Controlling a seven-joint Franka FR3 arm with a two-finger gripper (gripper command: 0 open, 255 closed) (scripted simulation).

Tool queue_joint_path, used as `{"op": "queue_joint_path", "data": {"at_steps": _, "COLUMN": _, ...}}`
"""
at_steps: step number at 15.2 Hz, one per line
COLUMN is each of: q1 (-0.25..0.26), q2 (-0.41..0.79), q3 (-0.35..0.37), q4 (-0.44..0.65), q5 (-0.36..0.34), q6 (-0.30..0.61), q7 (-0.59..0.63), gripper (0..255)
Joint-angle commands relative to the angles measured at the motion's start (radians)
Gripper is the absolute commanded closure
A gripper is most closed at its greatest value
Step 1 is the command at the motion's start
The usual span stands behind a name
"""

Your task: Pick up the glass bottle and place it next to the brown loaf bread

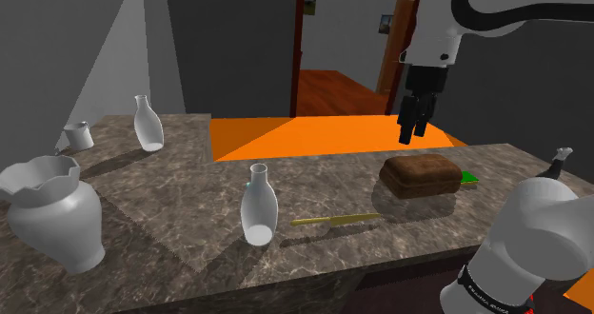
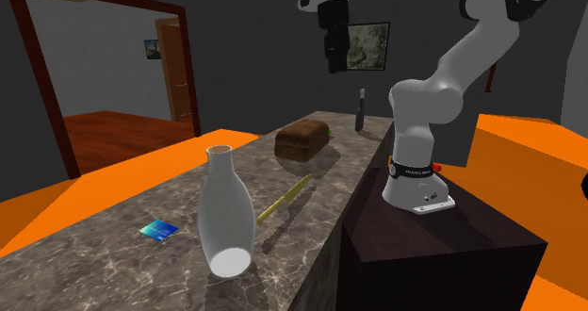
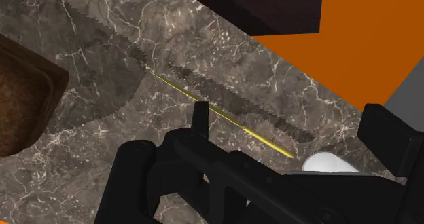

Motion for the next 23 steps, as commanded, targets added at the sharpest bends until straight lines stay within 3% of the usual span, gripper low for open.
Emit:
{"op": "queue_joint_path", "data": {"at_steps": 1, "q1": 0.000, "q2": 0.000, "q3": 0.000, "q4": 0.000, "q5": 0.000, "q6": 0.000, "q7": 0.000, "gripper": 0}}
{"op": "queue_joint_path", "data": {"at_steps": 12, "q1": 0.048, "q2": 0.356, "q3": 0.157, "q4": 0.147, "q5": 0.051, "q6": 0.244, "q7": 0.110, "gripper": 0}}
{"op": "queue_joint_path", "data": {"at_steps": 23, "q1": 0.083, "q2": 0.762, "q3": 0.283, "q4": 0.443, "q5": -0.030, "q6": 0.375, "q7": 0.252, "gripper": 0}}
